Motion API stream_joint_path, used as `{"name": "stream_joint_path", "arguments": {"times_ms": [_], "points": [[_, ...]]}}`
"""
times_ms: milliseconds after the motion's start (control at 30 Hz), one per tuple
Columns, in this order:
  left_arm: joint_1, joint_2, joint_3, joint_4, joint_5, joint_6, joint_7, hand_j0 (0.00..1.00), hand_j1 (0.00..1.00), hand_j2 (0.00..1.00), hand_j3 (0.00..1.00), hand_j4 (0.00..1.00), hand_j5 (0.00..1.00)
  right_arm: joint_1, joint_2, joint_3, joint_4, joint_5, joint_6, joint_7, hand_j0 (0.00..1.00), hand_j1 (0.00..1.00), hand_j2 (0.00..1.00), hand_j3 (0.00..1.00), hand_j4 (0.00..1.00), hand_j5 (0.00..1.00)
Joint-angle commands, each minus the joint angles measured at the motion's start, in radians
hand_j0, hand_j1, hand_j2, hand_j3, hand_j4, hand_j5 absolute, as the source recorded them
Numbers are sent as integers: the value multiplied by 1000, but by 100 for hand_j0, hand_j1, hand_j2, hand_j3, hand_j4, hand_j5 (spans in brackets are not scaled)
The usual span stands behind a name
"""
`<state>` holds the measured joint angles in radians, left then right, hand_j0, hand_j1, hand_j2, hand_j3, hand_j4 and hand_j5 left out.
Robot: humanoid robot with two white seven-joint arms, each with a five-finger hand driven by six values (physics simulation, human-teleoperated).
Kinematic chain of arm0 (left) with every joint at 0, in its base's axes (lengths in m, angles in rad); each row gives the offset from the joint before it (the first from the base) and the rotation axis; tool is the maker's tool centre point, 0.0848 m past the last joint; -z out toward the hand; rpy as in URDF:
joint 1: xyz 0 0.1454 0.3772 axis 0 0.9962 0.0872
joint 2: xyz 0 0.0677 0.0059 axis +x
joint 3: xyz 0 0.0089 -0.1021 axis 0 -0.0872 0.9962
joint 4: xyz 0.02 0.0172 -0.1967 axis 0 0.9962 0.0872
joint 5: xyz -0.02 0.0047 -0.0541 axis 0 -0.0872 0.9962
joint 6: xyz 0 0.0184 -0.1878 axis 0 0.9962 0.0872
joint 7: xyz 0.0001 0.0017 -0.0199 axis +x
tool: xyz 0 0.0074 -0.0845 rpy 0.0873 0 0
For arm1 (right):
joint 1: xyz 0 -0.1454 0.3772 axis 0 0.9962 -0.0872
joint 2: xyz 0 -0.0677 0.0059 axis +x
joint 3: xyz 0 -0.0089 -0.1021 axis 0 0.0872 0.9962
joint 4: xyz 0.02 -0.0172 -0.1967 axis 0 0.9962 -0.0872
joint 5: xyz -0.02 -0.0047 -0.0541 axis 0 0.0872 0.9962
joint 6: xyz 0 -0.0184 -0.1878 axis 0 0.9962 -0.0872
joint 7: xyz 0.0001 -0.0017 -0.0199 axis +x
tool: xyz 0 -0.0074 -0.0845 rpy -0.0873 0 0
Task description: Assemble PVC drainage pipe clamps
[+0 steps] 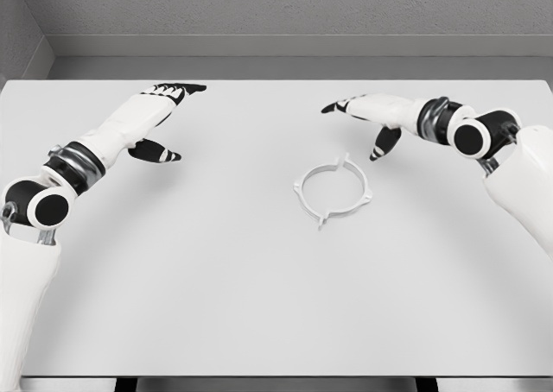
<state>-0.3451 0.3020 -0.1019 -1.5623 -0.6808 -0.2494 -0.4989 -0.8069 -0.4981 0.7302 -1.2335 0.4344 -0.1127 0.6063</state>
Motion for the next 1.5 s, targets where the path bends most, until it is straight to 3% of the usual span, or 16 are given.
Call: {"name": "stream_joint_path", "arguments": {"times_ms": [0,133,267,1467], "points": [[0,-6,1,1,4,1,0,100,100,100,100,100,100,0,6,6,12,12,-1,0,100,100,100,100,100,100],[-2,3,5,8,4,-4,0,100,100,100,100,100,100,-6,41,6,92,40,-1,0,100,100,100,100,100,100],[-5,3,5,19,4,-4,0,100,100,100,100,100,100,-14,41,5,126,43,-2,0,100,100,100,100,100,100],[0,2,5,13,4,-4,0,100,100,100,100,100,100,-28,104,-9,137,41,1,5,100,100,100,100,100,100]]}}
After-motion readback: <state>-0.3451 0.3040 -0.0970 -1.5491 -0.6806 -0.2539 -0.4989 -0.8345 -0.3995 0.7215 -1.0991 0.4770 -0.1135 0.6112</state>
